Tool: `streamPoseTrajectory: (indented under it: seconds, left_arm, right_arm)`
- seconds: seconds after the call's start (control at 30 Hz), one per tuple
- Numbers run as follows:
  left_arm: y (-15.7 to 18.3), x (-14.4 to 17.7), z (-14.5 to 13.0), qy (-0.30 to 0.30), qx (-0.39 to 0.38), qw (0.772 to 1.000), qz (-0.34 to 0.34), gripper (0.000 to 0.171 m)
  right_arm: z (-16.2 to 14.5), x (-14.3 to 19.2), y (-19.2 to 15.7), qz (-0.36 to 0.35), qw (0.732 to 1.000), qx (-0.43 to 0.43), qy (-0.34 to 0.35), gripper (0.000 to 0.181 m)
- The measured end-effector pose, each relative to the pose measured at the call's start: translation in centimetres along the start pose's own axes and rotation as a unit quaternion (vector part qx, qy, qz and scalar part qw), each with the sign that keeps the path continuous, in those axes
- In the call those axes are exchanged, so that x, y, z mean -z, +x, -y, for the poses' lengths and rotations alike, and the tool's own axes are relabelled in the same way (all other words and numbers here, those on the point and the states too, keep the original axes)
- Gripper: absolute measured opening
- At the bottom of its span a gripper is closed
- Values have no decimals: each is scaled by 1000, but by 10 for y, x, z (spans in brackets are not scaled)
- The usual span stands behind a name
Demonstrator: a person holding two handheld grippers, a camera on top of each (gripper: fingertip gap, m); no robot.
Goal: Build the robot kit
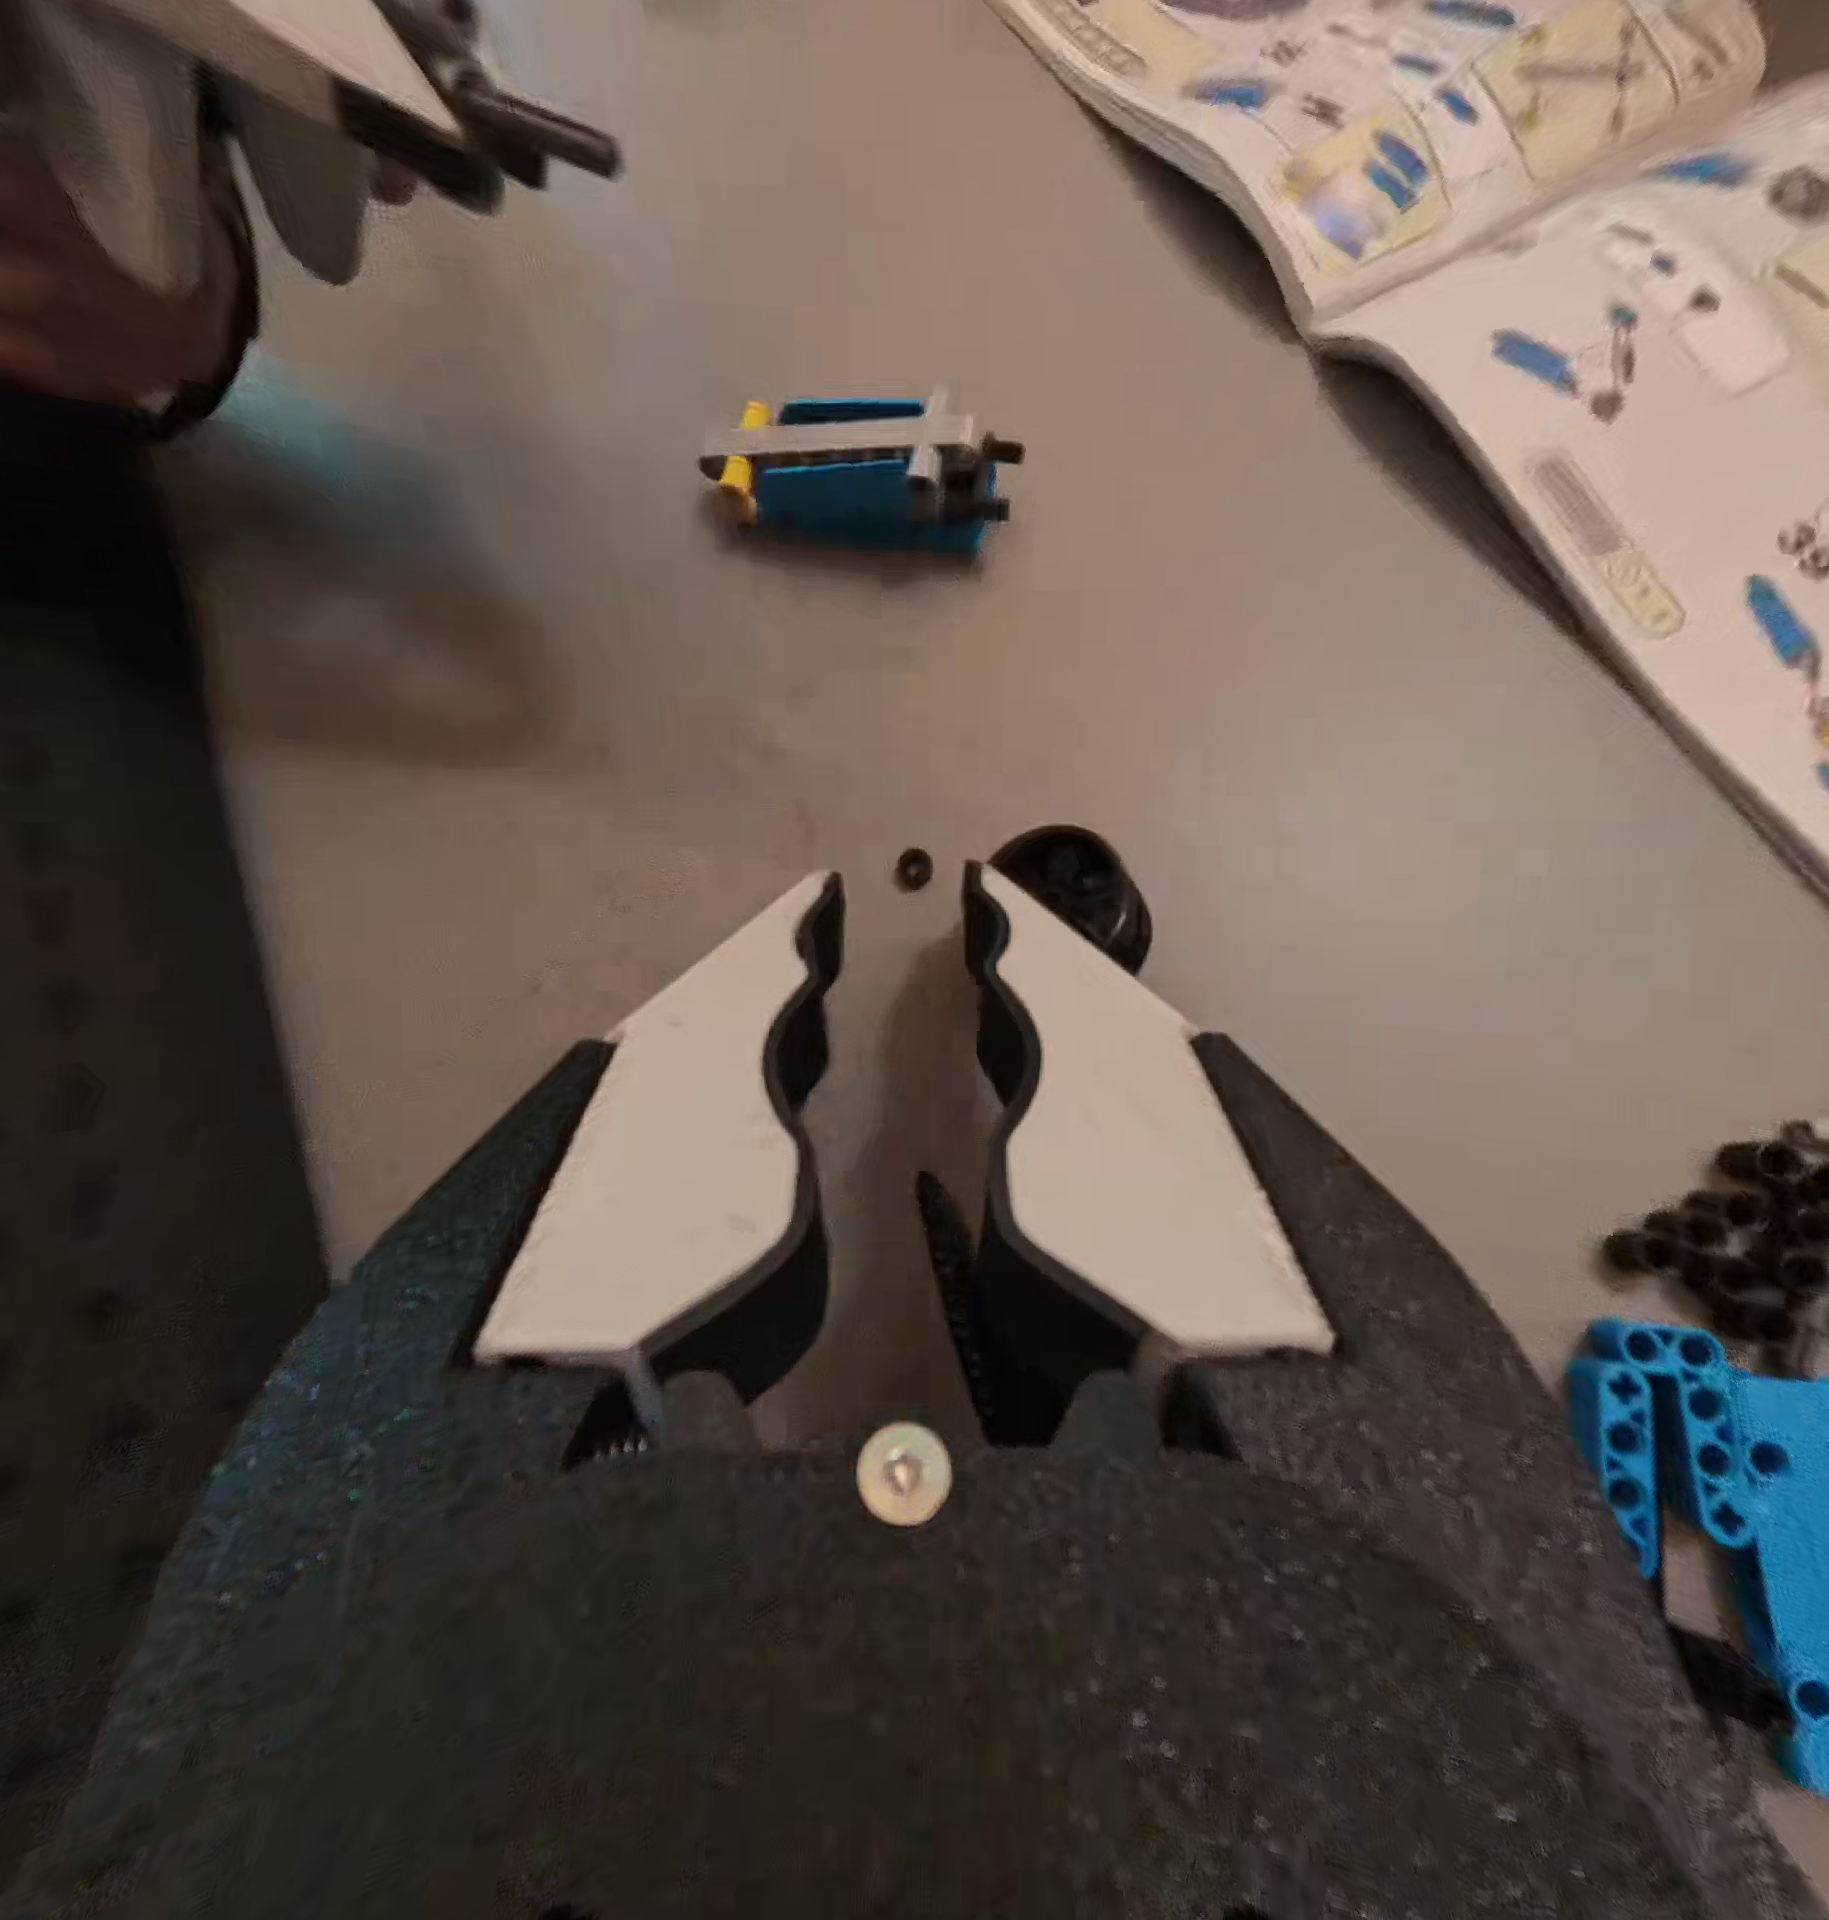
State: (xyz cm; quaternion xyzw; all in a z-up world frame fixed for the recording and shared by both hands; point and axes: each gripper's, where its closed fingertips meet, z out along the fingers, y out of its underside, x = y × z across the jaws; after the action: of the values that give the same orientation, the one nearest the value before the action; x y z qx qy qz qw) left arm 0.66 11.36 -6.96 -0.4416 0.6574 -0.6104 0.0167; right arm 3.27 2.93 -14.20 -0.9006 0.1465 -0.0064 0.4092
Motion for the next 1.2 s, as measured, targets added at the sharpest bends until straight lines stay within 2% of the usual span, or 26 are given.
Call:
streamPoseTrajectory:
  seconds: [0.1,0.3,0.37,0.47,0.77,0.83,0.93,1.0,1.07,1.13,1.2]
  left_arm:
    - [4,1,-6,0,-3,999,-34,6]
    - [-2,-6,-17,-13,-2,999,-37,7]
    - [-2,-7,-19,-16,-2,999,-36,6]
    - [0,-9,-22,-23,-2,999,-41,6]
    - [4,-9,-24,-25,-7,998,-55,6]
    - [5,-9,-24,-23,-10,998,-56,6]
    - [7,-9,-22,-18,-13,998,-59,6]
    - [12,-7,-18,-2,-19,997,-72,6]
    - [20,-4,-9,25,-27,995,-90,6]
    - [24,0,-1,49,-22,993,-103,6]
    - [25,2,4,63,-15,992,-109,6]
  right_arm:
    - [6,-1,3,-35,999,39,0,19]
    - [12,5,-4,-59,994,91,14,15]
    - [9,-2,-12,-38,995,90,6,15]
    - [2,-9,-5,-55,994,88,-18,15]
    - [-7,-21,2,-30,998,44,-40,14]
    - [-7,-23,0,-21,998,42,-43,8]
    - [-6,-23,0,-18,999,27,-41,7]
    - [13,-16,-6,1,1000,2,10,7]
    - [51,-1,-19,62,990,-69,110,6]
    - [85,15,-31,151,954,-161,201,6]
    - [98,19,-44,231,921,-218,225,6]
